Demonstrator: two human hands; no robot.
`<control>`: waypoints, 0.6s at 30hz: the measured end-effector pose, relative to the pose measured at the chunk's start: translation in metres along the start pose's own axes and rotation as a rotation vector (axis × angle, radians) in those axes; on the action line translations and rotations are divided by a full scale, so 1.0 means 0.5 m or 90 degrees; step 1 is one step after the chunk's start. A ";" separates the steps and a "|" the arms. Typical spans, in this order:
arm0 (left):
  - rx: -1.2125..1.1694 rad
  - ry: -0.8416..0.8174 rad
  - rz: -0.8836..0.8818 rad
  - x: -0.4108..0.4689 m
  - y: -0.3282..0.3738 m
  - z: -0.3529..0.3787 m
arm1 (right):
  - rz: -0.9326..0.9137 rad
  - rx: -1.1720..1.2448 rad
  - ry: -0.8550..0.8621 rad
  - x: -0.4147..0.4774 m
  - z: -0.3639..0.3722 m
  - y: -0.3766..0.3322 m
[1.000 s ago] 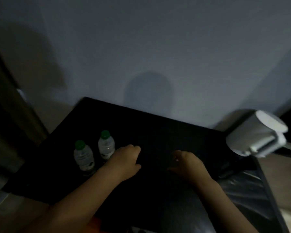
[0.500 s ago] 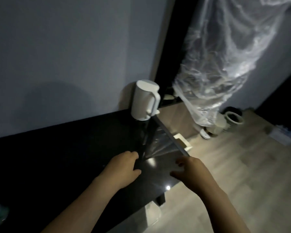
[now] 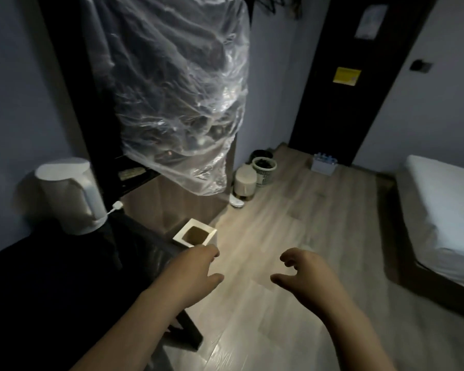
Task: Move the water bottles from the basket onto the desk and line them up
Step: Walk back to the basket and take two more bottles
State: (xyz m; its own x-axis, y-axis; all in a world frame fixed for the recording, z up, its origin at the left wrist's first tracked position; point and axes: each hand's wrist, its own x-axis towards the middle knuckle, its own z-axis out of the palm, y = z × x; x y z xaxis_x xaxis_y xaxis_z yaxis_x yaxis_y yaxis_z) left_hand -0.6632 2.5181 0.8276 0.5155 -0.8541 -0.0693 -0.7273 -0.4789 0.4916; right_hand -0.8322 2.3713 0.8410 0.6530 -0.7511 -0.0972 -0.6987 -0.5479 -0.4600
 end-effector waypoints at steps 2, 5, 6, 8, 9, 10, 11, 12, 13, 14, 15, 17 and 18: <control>-0.010 -0.007 0.030 0.045 0.054 0.018 | 0.008 0.000 0.019 0.018 -0.035 0.047; 0.000 -0.001 0.082 0.112 0.123 0.034 | 0.011 -0.011 0.072 0.050 -0.093 0.111; 0.003 0.001 0.102 0.136 0.145 0.037 | 0.013 -0.018 0.089 0.063 -0.112 0.129; 0.018 0.007 0.143 0.186 0.189 0.039 | 0.022 -0.027 0.114 0.088 -0.151 0.161; 0.030 0.005 0.161 0.214 0.210 0.039 | 0.030 -0.030 0.126 0.103 -0.170 0.175; 0.040 0.001 0.180 0.242 0.229 0.040 | 0.035 -0.034 0.138 0.118 -0.188 0.189; 0.048 -0.006 0.198 0.271 0.246 0.043 | 0.040 -0.039 0.150 0.135 -0.206 0.202; 0.052 -0.014 0.214 0.302 0.261 0.046 | 0.044 -0.042 0.162 0.153 -0.222 0.215; 0.056 -0.019 0.229 0.333 0.273 0.048 | 0.048 -0.047 0.174 0.174 -0.238 0.227; 0.059 -0.020 0.244 0.367 0.284 0.049 | 0.054 -0.052 0.186 0.197 -0.253 0.238; 0.062 -0.017 0.259 0.404 0.296 0.048 | 0.058 -0.056 0.198 0.222 -0.268 0.249; 0.060 -0.007 0.278 0.486 0.320 0.039 | 0.063 -0.064 0.222 0.281 -0.297 0.266; 0.059 0.002 0.287 0.529 0.332 0.032 | 0.064 -0.067 0.236 0.313 -0.311 0.272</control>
State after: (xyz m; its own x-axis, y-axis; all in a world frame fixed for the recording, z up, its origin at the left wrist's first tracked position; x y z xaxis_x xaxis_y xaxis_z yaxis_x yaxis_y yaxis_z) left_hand -0.6548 2.2093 0.8771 0.1393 -0.9808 0.1364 -0.9169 -0.0757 0.3918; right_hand -0.8704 2.1218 0.9003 0.4439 -0.8742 0.1966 -0.7925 -0.4854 -0.3693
